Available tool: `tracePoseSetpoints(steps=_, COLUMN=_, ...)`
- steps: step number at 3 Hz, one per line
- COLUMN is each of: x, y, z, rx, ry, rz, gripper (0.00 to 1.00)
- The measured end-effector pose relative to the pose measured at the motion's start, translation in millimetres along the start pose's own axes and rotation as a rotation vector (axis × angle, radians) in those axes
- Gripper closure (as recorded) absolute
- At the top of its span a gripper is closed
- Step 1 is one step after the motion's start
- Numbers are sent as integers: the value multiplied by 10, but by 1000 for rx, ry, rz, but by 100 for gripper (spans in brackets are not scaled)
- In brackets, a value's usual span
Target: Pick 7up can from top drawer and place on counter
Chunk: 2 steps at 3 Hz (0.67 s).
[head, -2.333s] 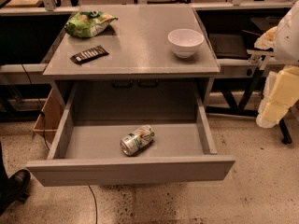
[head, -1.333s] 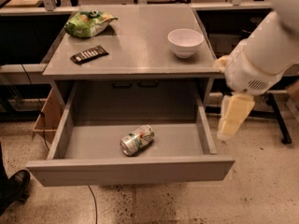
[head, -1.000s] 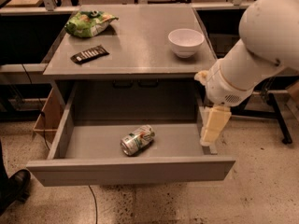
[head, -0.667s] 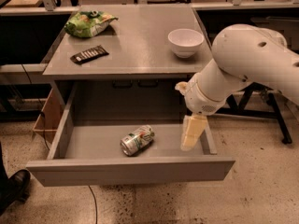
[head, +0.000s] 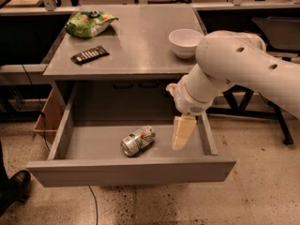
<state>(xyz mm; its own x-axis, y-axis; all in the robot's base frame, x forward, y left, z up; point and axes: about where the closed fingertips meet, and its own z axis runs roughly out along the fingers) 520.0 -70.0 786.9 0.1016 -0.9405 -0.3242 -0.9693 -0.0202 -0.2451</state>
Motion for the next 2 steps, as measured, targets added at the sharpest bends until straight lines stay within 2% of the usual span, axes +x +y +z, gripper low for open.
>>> tracePoseSetpoints(steps=2, x=26, y=-199, z=606, rx=-21, ry=-20, rz=-60, gripper=0)
